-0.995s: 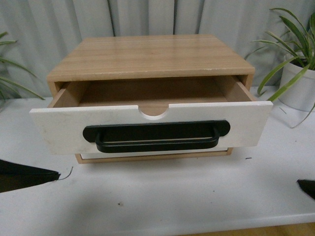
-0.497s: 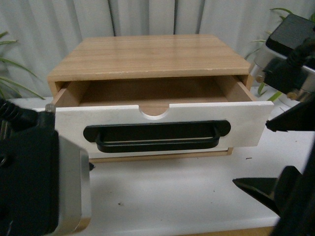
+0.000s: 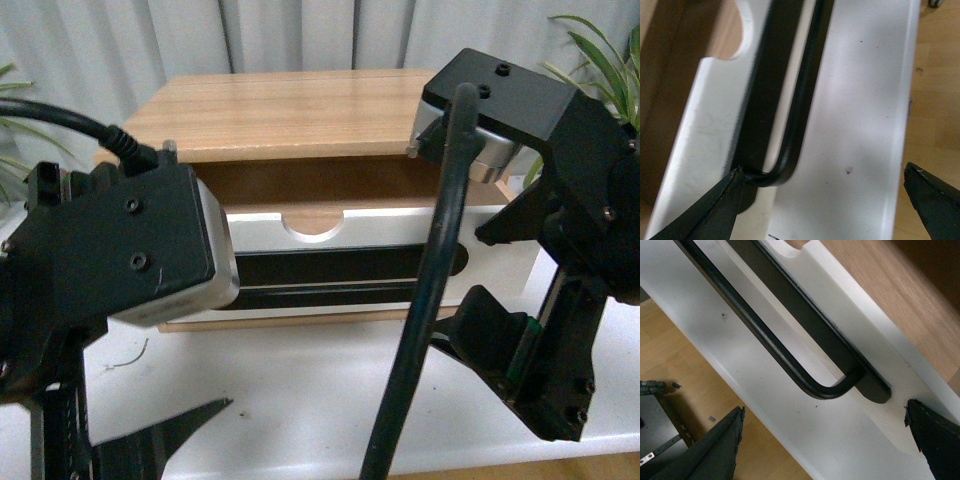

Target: Close drawer sideways

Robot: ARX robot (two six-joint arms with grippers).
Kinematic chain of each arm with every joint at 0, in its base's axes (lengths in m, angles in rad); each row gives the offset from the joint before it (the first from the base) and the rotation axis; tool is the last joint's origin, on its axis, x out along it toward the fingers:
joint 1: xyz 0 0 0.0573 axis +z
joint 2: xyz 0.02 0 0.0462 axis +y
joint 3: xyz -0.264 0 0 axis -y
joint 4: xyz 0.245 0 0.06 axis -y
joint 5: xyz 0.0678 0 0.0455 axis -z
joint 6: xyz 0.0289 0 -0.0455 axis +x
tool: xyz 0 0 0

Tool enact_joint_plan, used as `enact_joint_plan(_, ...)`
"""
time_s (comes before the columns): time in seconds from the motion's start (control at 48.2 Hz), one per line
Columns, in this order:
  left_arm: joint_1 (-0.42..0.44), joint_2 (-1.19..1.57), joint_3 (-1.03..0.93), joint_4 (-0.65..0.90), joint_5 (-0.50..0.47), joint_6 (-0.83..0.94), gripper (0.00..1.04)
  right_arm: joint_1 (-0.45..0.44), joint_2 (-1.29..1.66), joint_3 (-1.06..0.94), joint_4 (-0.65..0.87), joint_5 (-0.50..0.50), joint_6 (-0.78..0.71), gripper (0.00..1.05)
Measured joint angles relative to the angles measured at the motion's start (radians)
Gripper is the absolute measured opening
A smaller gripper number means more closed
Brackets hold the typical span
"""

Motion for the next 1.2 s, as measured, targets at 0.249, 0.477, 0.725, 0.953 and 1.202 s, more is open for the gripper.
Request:
enact_joint_plan(0.249, 0.017, 0.08, 0.076, 0.048, -0.022, 0.003, 0.98, -0.001, 0.098, 0.086, 0.02, 0.029, -0.007, 0.98)
enact_joint_plan(0.477, 0.036, 0.158, 0.13, 0.113, -0.065, 0.016, 0.98, -0.004, 0.175, 0.171, 0.039, 0.059, -0.003, 0.98)
enact_joint_plan(0.725, 0.05, 0.273, 0.202, 0.179, -0.129, 0.024, 0.98, -0.021, 0.246, 0.258, 0.055, 0.087, 0.02, 0.98)
enact_joint_plan(0.953, 0.055, 0.324, 0.241, 0.206, -0.149, 0.025, 0.98, -0.034, 0.288, 0.289, 0.073, 0.113, 0.05, 0.98)
enact_joint_plan(1.202, 0.053, 0.306, 0.226, 0.222, -0.134, 0.011, 0.98, -0.034, 0.251, 0.243, 0.105, 0.11, 0.056, 0.98)
